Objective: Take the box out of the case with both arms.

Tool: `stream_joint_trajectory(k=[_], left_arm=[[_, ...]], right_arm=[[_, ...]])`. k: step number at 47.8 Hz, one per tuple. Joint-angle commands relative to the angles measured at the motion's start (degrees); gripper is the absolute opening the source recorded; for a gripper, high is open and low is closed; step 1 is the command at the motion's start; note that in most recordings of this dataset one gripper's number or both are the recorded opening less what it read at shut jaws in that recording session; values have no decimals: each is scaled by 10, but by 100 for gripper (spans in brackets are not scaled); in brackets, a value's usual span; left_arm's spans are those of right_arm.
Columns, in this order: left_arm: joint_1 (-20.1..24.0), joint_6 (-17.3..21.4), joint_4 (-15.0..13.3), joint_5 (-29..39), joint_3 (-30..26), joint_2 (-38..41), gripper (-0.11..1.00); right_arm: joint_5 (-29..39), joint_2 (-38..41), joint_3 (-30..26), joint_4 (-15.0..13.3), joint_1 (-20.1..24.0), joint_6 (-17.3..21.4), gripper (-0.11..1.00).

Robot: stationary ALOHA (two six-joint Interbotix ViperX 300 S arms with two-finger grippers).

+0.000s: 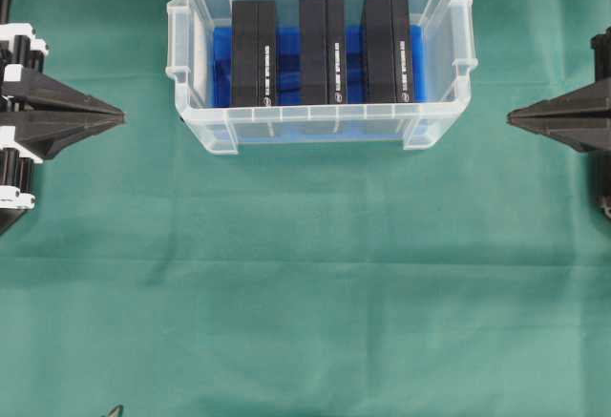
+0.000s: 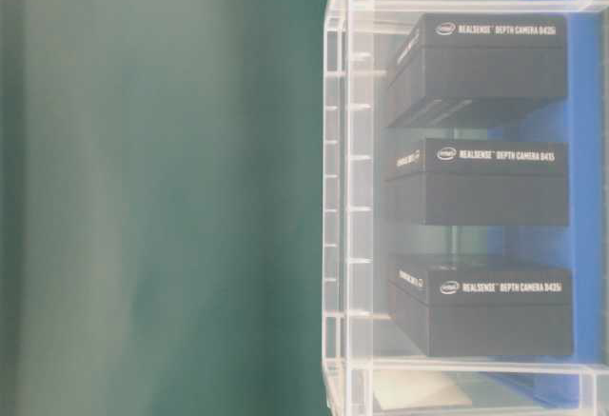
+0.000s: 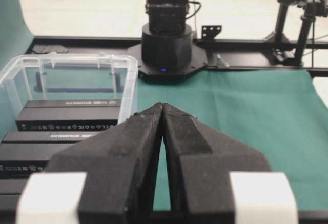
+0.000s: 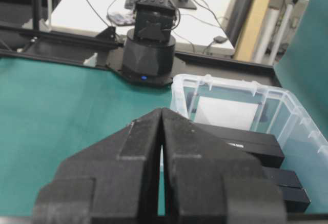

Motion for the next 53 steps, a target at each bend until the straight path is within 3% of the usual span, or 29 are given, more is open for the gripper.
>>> stream_joint_trajectory(k=[1,21,28,44,53], left_arm=[[2,-1,11,2,-18,7,0],[4,-6,12,45,-51,4,0],[4,-9,12,116,-120,4,0],[4,-9,13,328,-305,26,0],[4,-8,14,367,-348,38,0]], right_arm=[[-3,6,-11,0,-4,1,0],[97,6,-78,5,-4,17,0],[171,8,-149,4,-8,40,0],[301,33,-316,4,-9,44,0],[350,60,-383,3,-9,50,0]])
